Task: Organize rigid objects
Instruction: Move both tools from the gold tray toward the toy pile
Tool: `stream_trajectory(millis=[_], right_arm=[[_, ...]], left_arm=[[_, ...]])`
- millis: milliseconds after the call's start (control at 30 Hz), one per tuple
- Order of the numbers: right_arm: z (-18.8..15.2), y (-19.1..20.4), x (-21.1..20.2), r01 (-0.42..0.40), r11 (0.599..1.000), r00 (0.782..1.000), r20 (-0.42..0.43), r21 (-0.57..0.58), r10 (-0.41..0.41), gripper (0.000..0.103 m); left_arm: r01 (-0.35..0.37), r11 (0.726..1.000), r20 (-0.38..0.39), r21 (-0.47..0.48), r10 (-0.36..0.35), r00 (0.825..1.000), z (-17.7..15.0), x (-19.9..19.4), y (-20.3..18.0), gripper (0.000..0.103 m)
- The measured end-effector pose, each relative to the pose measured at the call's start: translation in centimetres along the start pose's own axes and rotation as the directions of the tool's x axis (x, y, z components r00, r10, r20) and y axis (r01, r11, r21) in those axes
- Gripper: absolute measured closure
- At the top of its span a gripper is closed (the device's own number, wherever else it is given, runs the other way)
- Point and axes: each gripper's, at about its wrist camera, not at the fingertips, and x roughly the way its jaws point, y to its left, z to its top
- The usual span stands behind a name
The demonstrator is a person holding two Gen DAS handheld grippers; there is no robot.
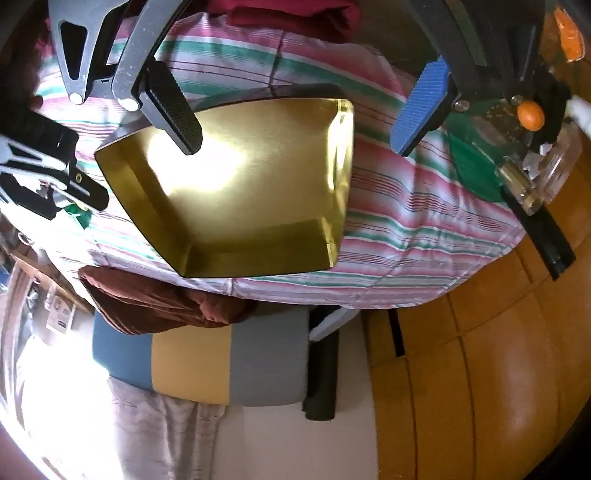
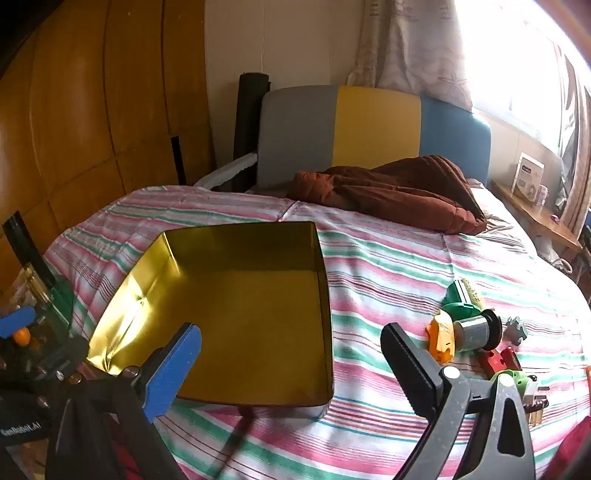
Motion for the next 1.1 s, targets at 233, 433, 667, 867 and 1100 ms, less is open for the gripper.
stream_trajectory(millis=[233,433,667,867,1100], right_arm=[[0.5,-2.2,-0.1,-0.009,0.999,1.000,-0.005,0.037,0.009,0.004],[0.5,-5.1,-1.0,0.032,0.997,0.999,0.041,0.071,-0.035,0.004],[0.3,-11.2,-1.6,0.089,0.978,0.994,0.049,0.187,-0.100,0.004],[0.1,-18.8,-2.4,0.179,0.939,0.981,0.022,0.295,-0.194,0.004],[-0.9,-28.0,-2.2,0.238,0.870,0.969,-0.049,0.433,-0.240,0.003]], left_arm=[[0.020,0.999,-0.003,0.045,-0.020,1.000,0.2,0.4,-1.2,0.000],[0.000,0.994,0.023,0.113,-0.002,1.000,0.9,0.3,-2.7,0.000],[0.044,0.988,0.022,0.148,-0.047,0.999,1.6,0.8,-4.3,0.000],[0.074,0.969,0.017,0.234,-0.080,0.997,2.3,1.1,-6.9,0.000],[0.272,0.933,-0.100,0.237,-0.255,0.962,3.5,2.7,-9.8,0.000]])
